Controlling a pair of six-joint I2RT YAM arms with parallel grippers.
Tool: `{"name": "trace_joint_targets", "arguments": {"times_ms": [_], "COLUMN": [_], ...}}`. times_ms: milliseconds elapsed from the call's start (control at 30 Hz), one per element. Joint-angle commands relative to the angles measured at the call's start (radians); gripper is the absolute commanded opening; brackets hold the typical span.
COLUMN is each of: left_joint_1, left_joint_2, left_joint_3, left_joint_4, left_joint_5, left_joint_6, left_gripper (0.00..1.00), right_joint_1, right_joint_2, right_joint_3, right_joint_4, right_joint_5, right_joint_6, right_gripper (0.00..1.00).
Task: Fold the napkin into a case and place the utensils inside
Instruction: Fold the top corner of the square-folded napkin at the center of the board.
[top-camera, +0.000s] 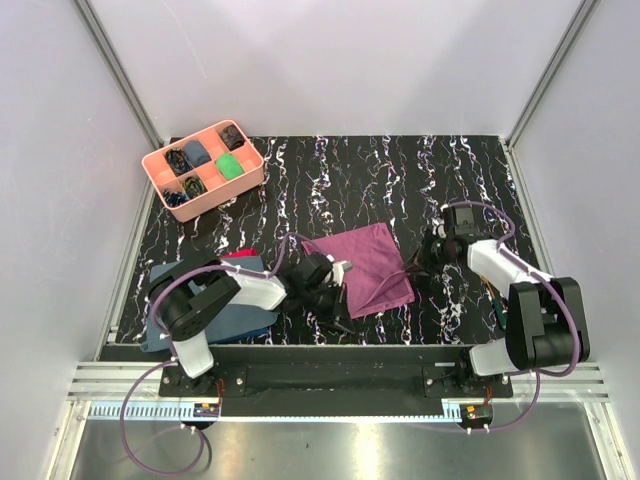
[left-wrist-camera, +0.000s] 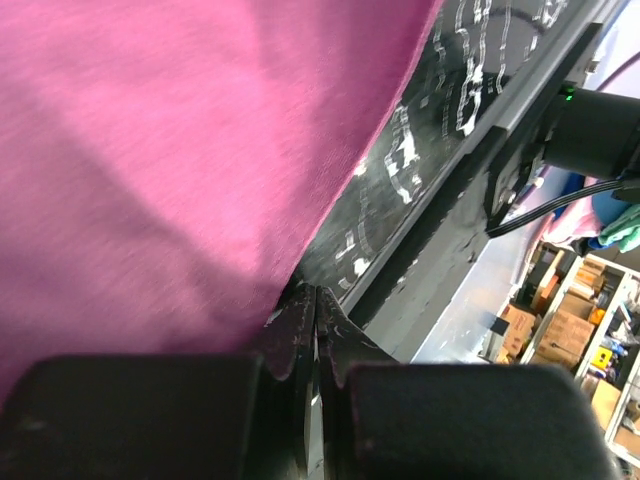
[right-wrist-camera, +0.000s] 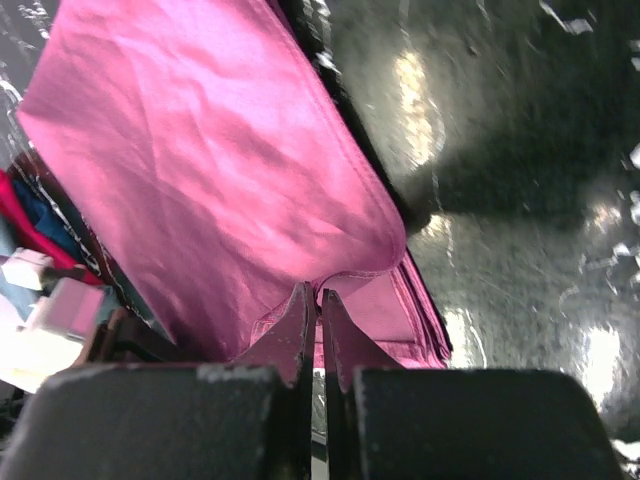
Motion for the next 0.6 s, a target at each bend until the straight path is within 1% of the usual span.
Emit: {"name": "trace_joint_targets", "arguments": {"times_ms": [0,100,167,267,300,367,400,433,500,533,567], "left_joint_1": [-0.028,-0.028,-0.028,-0.027,-0.025,-0.010,0.002,0.018,0.088,0.149,0.178], "left_joint_2": [0.034,-0.010,-0.072,-0.179,-0.238,-0.297,-0.360,-0.389,-0.478,-0.503,-0.526], "left_joint_3": [0.055,0.058,0.056,0.066,0.078,0.092,0.092,0.089,0.082,0.081,0.079], "left_joint_4": [0.037,0.025,0.003,-0.082,-0.145,-0.249,-0.276,-0.299,-0.372,-0.398,-0.438], "left_joint_5": [-0.010,0.005,0.014,0.008,0.001,-0.041,-0.056,-0.086,-0.120,-0.155,-0.169], "left_joint_6": [-0.012,-0.009,0.002,0.043,0.076,0.107,0.123,0.127,0.126,0.124,0.129], "left_gripper": [0.04,0.05,0.07,0.11,0.11,0.11,0.11,0.11,0.12,0.13,0.14], "right_joint_1": [-0.003,0.003,0.017,0.071,0.104,0.144,0.161,0.195,0.223,0.240,0.249], "right_joint_2": [0.036,0.050,0.050,0.051,0.067,0.090,0.120,0.136,0.189,0.211,0.232], "right_joint_3": [0.075,0.083,0.089,0.109,0.118,0.155,0.167,0.181,0.229,0.247,0.285], "right_joint_4": [0.021,0.026,0.029,0.031,0.032,0.038,0.054,0.064,0.093,0.104,0.112], "right_joint_5": [-0.067,-0.116,-0.135,-0.138,-0.136,-0.136,-0.138,-0.136,-0.141,-0.147,-0.150], "right_joint_6": [-0.066,-0.072,-0.066,-0.057,-0.055,-0.035,-0.028,-0.019,0.008,0.017,0.034], "right_gripper": [0.00,0.00,0.00,0.00,0.00,0.00,0.00,0.00,0.00,0.00,0.00]}}
